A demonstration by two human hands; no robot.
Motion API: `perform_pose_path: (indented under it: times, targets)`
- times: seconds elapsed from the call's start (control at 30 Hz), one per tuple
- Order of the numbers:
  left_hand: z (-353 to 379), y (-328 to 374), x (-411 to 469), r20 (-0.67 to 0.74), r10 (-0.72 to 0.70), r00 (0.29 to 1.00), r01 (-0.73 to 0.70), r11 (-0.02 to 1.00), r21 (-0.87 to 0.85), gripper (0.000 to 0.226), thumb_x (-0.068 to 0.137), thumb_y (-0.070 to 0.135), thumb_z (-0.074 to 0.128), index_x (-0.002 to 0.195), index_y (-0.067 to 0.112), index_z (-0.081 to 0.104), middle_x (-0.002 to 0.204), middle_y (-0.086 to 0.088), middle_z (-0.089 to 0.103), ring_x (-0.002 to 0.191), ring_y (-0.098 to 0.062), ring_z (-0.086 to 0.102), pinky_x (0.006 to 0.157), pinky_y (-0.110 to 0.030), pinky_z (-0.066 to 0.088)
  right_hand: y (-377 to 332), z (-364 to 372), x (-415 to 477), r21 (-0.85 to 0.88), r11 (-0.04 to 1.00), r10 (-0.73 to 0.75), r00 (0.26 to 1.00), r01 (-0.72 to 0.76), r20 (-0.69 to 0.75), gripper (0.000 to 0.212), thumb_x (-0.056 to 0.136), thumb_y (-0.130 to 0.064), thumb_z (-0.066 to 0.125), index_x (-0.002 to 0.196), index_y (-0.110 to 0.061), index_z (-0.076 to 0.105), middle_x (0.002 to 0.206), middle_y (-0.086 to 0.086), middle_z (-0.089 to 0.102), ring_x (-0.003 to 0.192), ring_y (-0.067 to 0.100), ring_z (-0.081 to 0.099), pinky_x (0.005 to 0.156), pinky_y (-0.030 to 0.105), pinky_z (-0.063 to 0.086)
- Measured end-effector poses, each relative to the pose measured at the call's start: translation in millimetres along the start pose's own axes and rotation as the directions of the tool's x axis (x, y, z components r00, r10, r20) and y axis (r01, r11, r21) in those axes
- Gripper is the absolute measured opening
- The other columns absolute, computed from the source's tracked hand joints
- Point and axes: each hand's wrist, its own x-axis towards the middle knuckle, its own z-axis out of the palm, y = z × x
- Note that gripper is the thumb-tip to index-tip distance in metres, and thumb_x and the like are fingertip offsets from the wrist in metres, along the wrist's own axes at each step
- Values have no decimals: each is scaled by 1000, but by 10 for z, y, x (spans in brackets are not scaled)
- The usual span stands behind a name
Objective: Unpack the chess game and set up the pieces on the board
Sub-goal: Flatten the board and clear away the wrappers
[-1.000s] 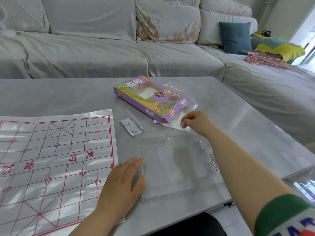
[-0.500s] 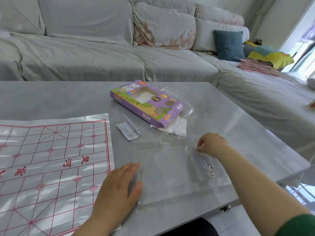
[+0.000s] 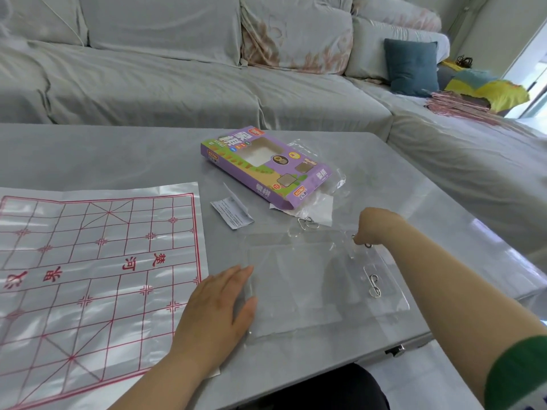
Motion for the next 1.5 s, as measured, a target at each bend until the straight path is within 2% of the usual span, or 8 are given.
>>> perform_pose_path:
  times: [0.2, 0.4, 0.47, 0.6, 0.73, 0.93, 1.27, 1.5]
  targets:
    - [-1, -8, -11, -63, 57, 996, -53, 996, 68, 39, 83, 42, 33, 116, 26, 46, 102, 6, 68, 88, -10, 67, 70, -31, 54, -397, -68, 119, 8, 984, -171, 948, 180, -269, 24, 86, -20, 50, 103, -11, 63, 110, 7, 59, 106, 25, 54, 75, 25, 38]
    - [-4, -1, 7, -75, 56, 996, -50, 995, 84, 42, 84, 43, 33, 109, 23, 61, 100, 4, 70, 83, -13, 68, 71, -26, 49, -516, 70, 293, 167, 962, -182, 964, 215, -196, 26, 85, -14, 50, 107, -10, 63, 107, 6, 60, 97, 22, 52, 70, 24, 43]
    - [-14, -1, 13, -66, 47, 997, -42, 997, 66, 43, 79, 42, 37, 109, 23, 61, 99, 4, 69, 83, -13, 68, 71, -27, 50, -347, 57, 275, 268, 944, -138, 969, 191, -205, 30, 86, -14, 49, 115, -15, 60, 120, 4, 58, 110, 23, 52, 85, 28, 43]
    - [-19, -21, 7, -4, 9, 1000, -8, 999, 44, 51, 83, 49, 29, 116, 23, 59, 109, 2, 66, 94, -17, 66, 82, -28, 39, 110, 1, -51, 172, 975, -107, 976, 140, -188, 37, 86, -13, 49, 122, -21, 52, 124, 0, 55, 114, 21, 50, 89, 26, 39]
    - [31, 6, 17, -42, -49, 998, 46, 997, -65, 78, 70, 61, 9, 132, 28, 43, 136, 5, 46, 125, -16, 43, 100, -24, 19, 401, 96, -523, 67, 965, -256, 966, 254, 29, 23, 85, -16, 56, 107, -18, 64, 105, -1, 51, 92, 12, 48, 75, 19, 33]
    - [41, 20, 28, -43, -36, 998, 33, 996, -84, 79, 69, 60, 11, 131, 25, 45, 133, 4, 49, 123, -19, 45, 103, -30, 26, 405, 432, -666, 15, 993, -115, 992, 115, 52, 34, 87, -33, 54, 121, -27, 54, 131, -1, 41, 121, 18, 43, 94, 30, 39]
    - [12, 18, 14, 15, -47, 999, 49, 995, -89, 86, 63, 63, -1, 136, 31, 31, 140, 14, 36, 130, -7, 32, 109, -23, 18, 419, 486, -638, 344, 938, -52, 999, 45, 13, 2, 84, -19, 60, 83, -18, 58, 83, -1, 52, 81, 16, 50, 57, 21, 37]
    - [-7, 2, 8, 9, -57, 998, 58, 992, -109, 87, 60, 64, -1, 137, 35, 27, 142, 17, 32, 131, -5, 29, 109, -20, 14, 202, 155, -433, 484, 861, -36, 967, 158, -252, 14, 85, -21, 60, 92, -10, 68, 71, -5, 50, 78, 17, 47, 55, 22, 34]
